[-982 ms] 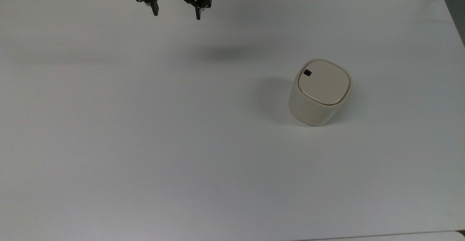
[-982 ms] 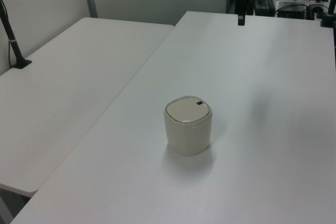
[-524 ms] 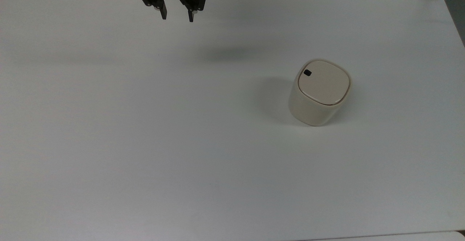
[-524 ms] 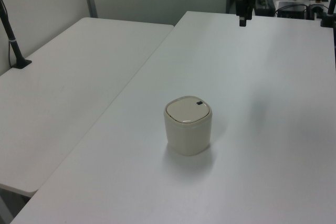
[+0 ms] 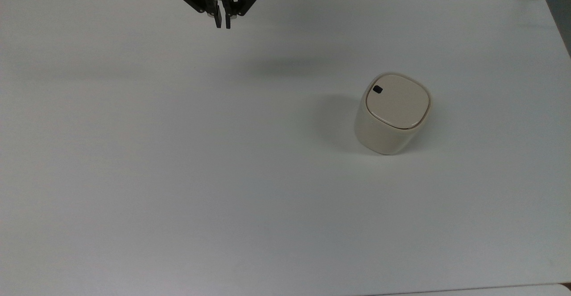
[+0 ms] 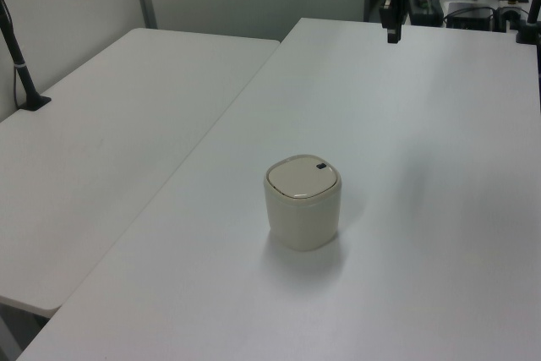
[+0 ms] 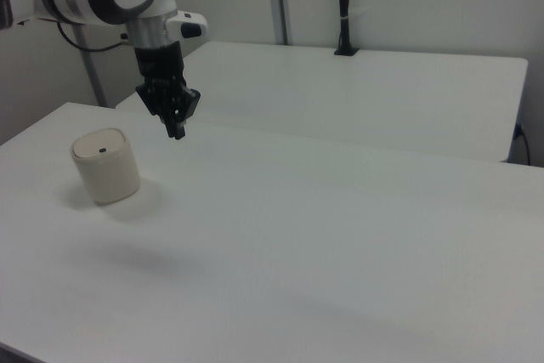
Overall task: Open the trash bin
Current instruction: 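Close the gripper and move it toward the cream trash bin, then lower the gripper onto the lid button of the bin, then press the lid button down, then lift the gripper away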
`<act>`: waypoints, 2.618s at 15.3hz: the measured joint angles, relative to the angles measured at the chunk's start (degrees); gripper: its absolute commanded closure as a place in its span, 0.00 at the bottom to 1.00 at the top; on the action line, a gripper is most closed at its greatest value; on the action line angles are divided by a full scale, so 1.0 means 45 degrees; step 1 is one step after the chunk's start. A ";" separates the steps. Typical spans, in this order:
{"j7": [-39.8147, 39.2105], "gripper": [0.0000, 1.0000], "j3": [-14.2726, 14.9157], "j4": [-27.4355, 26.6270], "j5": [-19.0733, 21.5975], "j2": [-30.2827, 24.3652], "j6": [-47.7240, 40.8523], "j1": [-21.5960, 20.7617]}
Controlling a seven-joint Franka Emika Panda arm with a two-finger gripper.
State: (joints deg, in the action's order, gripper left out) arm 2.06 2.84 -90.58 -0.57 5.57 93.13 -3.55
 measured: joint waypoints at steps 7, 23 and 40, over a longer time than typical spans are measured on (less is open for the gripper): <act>-0.4526 0.86 -0.0057 0.0006 0.0005 0.0514 0.0959 -0.1070; -0.7620 0.99 -0.0162 0.0773 0.0355 0.2560 0.3283 -0.5077; -0.7253 0.99 -0.0145 0.1226 0.0284 0.4087 0.4505 -0.5934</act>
State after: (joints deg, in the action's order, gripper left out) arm -30.58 2.18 -85.06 0.71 23.96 113.40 -30.25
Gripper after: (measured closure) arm 0.991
